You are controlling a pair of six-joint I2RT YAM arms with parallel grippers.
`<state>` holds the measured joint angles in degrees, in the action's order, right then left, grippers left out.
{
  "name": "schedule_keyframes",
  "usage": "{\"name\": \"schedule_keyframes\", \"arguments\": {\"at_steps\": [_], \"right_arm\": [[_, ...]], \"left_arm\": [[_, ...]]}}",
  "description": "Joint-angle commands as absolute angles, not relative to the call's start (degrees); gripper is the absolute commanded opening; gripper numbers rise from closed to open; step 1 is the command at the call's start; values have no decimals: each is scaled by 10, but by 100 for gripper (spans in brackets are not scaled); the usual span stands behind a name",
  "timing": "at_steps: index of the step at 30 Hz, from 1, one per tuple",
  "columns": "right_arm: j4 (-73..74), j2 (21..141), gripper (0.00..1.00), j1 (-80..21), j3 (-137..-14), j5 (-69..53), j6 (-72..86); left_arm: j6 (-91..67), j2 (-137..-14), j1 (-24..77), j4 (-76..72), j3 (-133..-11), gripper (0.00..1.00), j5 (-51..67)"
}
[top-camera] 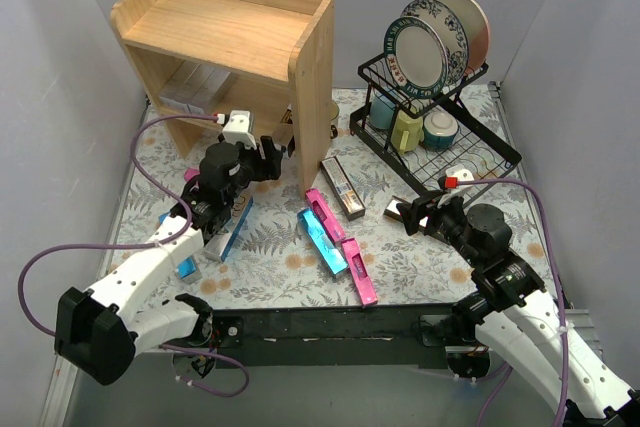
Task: Place and organize the toothpastes onto the shelf
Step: Place the toothpaste on the shelf, then pick up the toothpaste from the center of the board.
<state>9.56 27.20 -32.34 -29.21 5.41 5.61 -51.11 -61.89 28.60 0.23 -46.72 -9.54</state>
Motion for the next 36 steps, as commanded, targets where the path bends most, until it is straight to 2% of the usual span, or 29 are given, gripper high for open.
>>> {"name": "schedule_keyframes", "arguments": {"at_steps": [1, 16, 26, 30, 33, 34, 36], "right_arm": [[80, 268, 78, -326, -297, 55, 51], [83, 266, 78, -326, -298, 57, 51], [82, 267, 78, -326, -298, 50, 52], [78, 281, 78, -326, -296, 33, 61], [75, 307, 78, -326, -301, 15, 74], [74, 315, 78, -326, -303, 11, 80], [62, 345, 78, -326, -305, 4, 97]], "left_arm": [[-483, -629, 282, -15, -504, 63, -67], [-482, -657, 282, -18, -526, 63, -65], [-565, -560, 282, 87, -501, 68, -168], [-629, -514, 282, 161, -474, 75, -206], [-657, -487, 282, 188, -446, 85, -218], [-659, -467, 282, 192, -436, 94, -222], [-664, -444, 282, 202, -415, 98, -243]]}}
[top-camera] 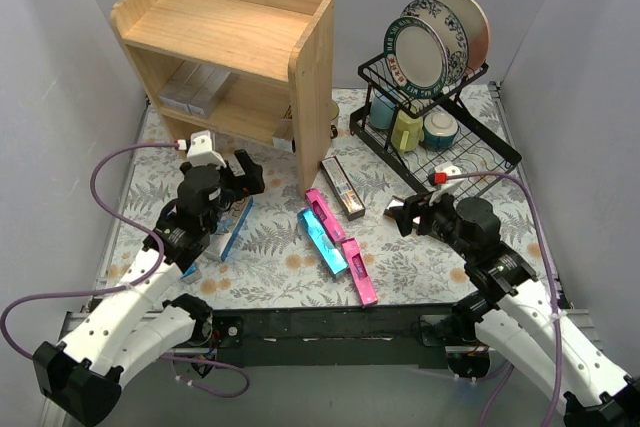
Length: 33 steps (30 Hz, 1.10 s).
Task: Place and organize the toothpastes onto the shelf
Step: Pick up the toothpaste from the center of the board.
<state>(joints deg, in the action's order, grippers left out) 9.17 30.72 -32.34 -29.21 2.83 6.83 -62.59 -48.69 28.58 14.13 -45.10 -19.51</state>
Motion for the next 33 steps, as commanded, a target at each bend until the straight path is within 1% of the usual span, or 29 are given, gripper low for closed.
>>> {"name": "schedule_keyframes", "arguments": {"at_steps": [1, 3, 7, 11, 12, 17, 22, 23, 24, 33], "right_arm": [[57, 358, 78, -326, -307, -19, 100], [43, 404, 76, -326, -321, -48, 109], [44, 503, 76, -326, -373, -59, 123], [81, 645, 76, -327, -447, -55, 128], [96, 667, 76, -327, -476, -57, 128], [92, 794, 75, -343, -526, -62, 126], [68, 860, 75, -380, -544, -5, 117], [54, 874, 73, -384, -541, -3, 116], [40, 878, 72, -388, -537, 27, 114], [-111, 922, 71, -439, -450, 134, 102]], "left_arm": [[-661, -421, 283, 204, -410, 98, -251], [-653, -398, 282, 203, -394, 98, -263], [-629, -340, 283, 180, -359, 98, -274], [-620, -284, 282, 153, -323, 98, -277], [-620, -278, 282, 145, -317, 98, -277], [-598, -265, 281, 142, -312, 98, -278], [-590, -264, 281, 142, -311, 98, -274], [-589, -264, 281, 142, -310, 98, -272], [-586, -264, 281, 142, -310, 98, -270], [-580, -271, 282, 139, -309, 98, -261]]}}
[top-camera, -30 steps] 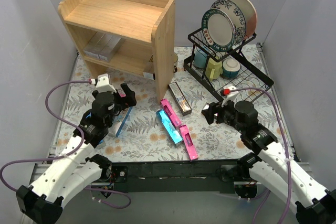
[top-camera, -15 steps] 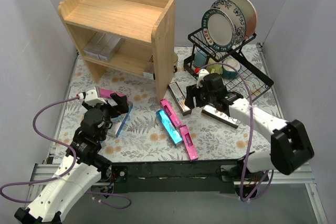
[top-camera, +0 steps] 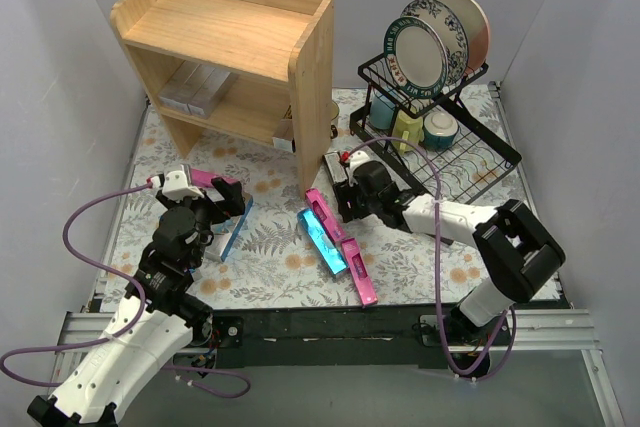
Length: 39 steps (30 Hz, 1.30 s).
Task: Place and organize the toothpastes onto the shelf
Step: Pick up the toothpaste from the center of the board.
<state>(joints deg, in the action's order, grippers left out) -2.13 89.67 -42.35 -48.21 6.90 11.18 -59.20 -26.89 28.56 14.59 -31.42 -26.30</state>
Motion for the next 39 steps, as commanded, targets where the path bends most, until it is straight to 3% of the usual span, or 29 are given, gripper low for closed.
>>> {"name": "schedule_keyframes", "arguments": {"at_steps": [1, 6, 20, 23, 30, 39], "right_arm": [[-118, 925, 71, -443, -446, 143, 105], [-149, 947, 72, -462, -427, 217, 117], [-289, 1002, 71, -463, -393, 217, 90], [-316, 1006, 67, -463, -384, 216, 85], [-265, 927, 45, -463, -376, 206, 102], [-34, 730, 35, -462, -392, 141, 177]], "left_arm": [[-579, -272, 281, 138, -309, 98, -260], [-577, -279, 281, 139, -308, 98, -258], [-557, -280, 282, 130, -302, 98, -240], [-546, -274, 281, 120, -298, 98, -218], [-516, -258, 281, 97, -286, 98, -133], [-458, -300, 282, 54, -279, 98, 45]]}}
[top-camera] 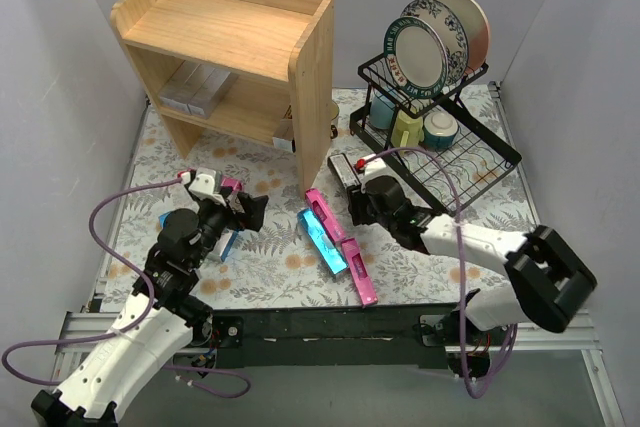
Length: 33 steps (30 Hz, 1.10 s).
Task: Place and organize the toothpastes onto the shelf
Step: Pick up the toothpaste from the center of the board.
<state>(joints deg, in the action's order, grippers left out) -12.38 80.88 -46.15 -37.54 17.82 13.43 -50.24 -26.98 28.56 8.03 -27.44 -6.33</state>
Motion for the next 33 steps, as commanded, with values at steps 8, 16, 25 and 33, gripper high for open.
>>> {"name": "schedule_keyframes", "arguments": {"at_steps": [8, 16, 25, 33], "right_arm": [[155, 584, 33, -439, -452, 5, 199], [278, 538, 33, -417, -535, -126, 167], [301, 539, 35, -416, -563, -238, 159], [295, 544, 35, -416, -572, -281, 149]], "left_arm": [[-325, -371, 331, 29, -310, 98, 86], [-118, -393, 468, -57, -296, 98, 7], [94, -447, 534, -93, -300, 98, -32], [160, -492, 559, -97, -307, 98, -54]]}}
